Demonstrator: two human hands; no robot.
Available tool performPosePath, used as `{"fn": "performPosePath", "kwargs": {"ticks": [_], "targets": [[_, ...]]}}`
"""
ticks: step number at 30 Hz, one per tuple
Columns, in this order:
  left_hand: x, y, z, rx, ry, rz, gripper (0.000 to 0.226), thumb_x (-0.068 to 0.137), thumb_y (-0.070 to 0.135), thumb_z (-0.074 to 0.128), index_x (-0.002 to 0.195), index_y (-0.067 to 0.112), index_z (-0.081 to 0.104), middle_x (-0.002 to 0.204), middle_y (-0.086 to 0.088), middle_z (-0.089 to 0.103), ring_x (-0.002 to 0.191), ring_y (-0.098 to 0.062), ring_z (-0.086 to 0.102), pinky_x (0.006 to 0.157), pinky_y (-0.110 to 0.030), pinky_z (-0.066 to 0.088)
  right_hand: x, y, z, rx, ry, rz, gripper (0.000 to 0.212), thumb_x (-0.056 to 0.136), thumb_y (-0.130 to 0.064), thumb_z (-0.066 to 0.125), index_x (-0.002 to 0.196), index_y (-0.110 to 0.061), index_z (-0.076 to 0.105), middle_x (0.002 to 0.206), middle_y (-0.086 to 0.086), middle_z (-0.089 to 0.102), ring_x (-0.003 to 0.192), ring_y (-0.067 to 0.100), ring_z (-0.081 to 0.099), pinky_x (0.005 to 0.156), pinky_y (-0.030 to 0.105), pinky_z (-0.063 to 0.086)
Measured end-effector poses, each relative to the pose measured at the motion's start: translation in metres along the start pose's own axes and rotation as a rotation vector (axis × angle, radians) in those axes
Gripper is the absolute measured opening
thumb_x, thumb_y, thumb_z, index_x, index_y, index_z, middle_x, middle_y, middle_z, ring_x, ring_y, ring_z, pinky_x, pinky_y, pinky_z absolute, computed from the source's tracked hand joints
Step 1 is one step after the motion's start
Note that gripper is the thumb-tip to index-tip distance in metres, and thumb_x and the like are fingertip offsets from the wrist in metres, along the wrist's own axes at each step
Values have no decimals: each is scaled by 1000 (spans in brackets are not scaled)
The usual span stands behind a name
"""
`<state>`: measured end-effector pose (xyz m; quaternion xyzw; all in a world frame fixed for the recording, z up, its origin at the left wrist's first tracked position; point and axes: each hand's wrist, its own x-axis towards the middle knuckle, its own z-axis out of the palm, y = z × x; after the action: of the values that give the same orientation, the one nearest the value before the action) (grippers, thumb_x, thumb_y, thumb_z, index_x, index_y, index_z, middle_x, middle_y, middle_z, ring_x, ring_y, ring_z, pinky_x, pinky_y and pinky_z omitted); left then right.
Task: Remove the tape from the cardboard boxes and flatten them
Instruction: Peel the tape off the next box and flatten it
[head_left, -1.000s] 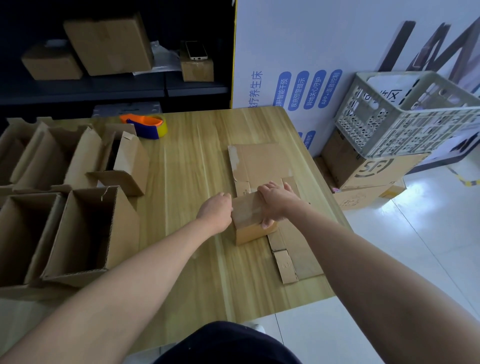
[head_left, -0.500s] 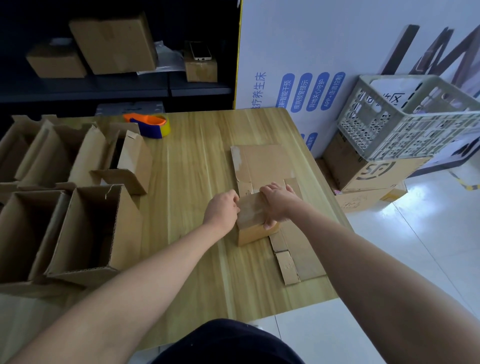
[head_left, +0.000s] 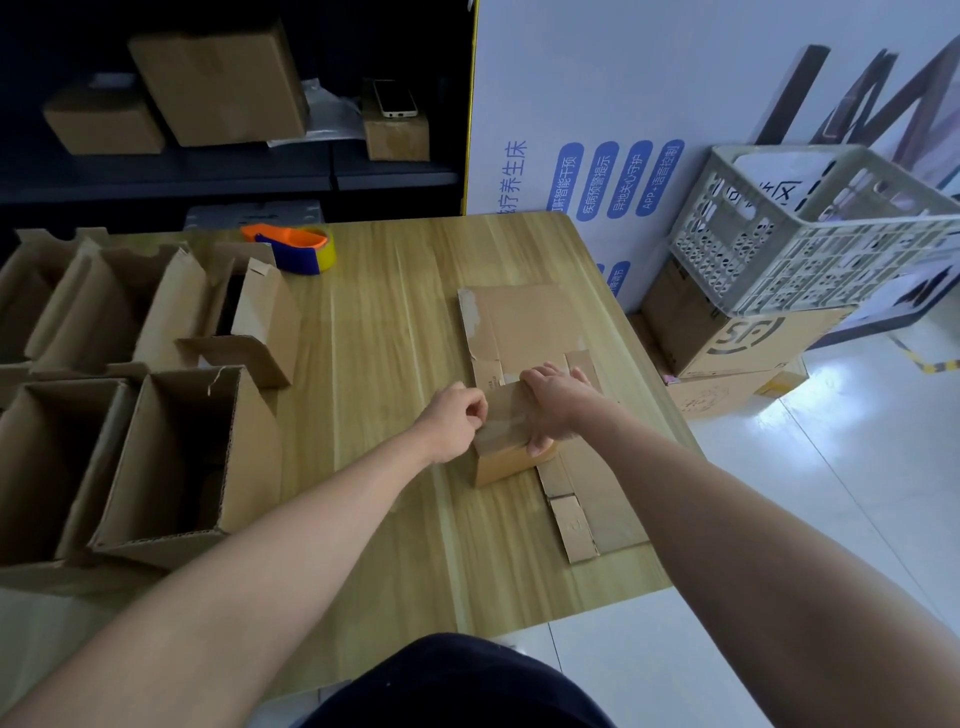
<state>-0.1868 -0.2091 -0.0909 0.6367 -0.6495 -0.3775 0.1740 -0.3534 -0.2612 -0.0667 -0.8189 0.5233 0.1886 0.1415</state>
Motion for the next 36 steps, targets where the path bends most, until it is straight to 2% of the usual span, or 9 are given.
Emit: {"fn": "performPosePath", "kwargs": {"ticks": [6, 11, 17, 20, 23, 26, 31, 34, 36], "targets": [[-12, -6, -9, -423, -43, 44, 21, 79, 9, 72, 74, 12, 51, 68, 6, 47, 61, -7, 41, 60, -15, 36, 1, -3, -2, -11, -17, 9, 106, 60, -42, 85, 145, -15, 27, 146, 3, 34, 141, 24, 18, 116, 51, 12], [1, 8, -5, -147, -120, -4, 25, 77, 13, 75, 91, 18, 55, 75, 7, 49, 72, -12, 47, 61, -21, 37, 1, -7, -3, -38, -34, 24, 108, 61, -44, 84, 146, -15, 24, 148, 3, 32, 142, 23, 17, 116, 50, 10], [-6, 0, -7, -102, -120, 22, 20, 85, 10, 67, 70, 21, 59, 93, 8, 50, 82, -11, 51, 74, -19, 38, -1, -6, -3, -3, -14, 21, 105, 61, -41, 84, 145, -15, 28, 145, 2, 35, 139, 23, 21, 116, 50, 11], [-16, -4, -16, -286, -76, -22, 16, 90, 6, 58, 76, 13, 56, 104, -1, 49, 84, -13, 50, 85, -31, 46, 0, -6, -3, 17, -3, 10, 102, 61, -39, 85, 143, -15, 30, 143, 3, 37, 138, 23, 24, 116, 50, 13], [-24, -6, -21, -698, 54, -122, 21, 97, 1, 44, 78, 11, 46, 76, -8, 55, 77, -23, 53, 84, -42, 50, 0, -7, -5, 18, -7, 7, 100, 61, -38, 85, 142, -15, 31, 142, 3, 38, 137, 23, 24, 115, 50, 15], [-28, -15, -34, -949, 166, -221, 13, 96, 10, 51, 86, 11, 43, 72, -6, 48, 66, -21, 52, 89, -52, 50, -1, -11, -7, -9, -17, -3, 101, 62, -38, 84, 143, -15, 29, 142, 3, 37, 137, 23, 24, 115, 50, 16], [-23, -13, -24, -467, 62, -277, 48, 79, 43, 71, 108, 15, 45, 89, -2, 51, 74, -19, 53, 78, -43, 54, -1, -11, -8, -35, -30, 24, 98, 62, -39, 84, 141, -14, 32, 140, 4, 39, 135, 24, 26, 114, 46, 19], [-13, 0, -5, -238, 76, -134, 47, 84, 30, 69, 123, 18, 46, 99, -3, 50, 81, -18, 51, 77, -33, 47, -3, -12, -8, -58, -20, 20, 100, 62, -40, 84, 142, -13, 31, 140, 4, 39, 135, 24, 25, 113, 46, 20], [-8, 2, -3, -101, 85, -92, 27, 85, 22, 67, 110, 14, 59, 103, -5, 56, 85, -19, 55, 77, -27, 42, -4, -13, -7, -67, -21, 24, 101, 63, -41, 84, 143, -13, 30, 142, 4, 38, 137, 25, 23, 114, 47, 17]]}}
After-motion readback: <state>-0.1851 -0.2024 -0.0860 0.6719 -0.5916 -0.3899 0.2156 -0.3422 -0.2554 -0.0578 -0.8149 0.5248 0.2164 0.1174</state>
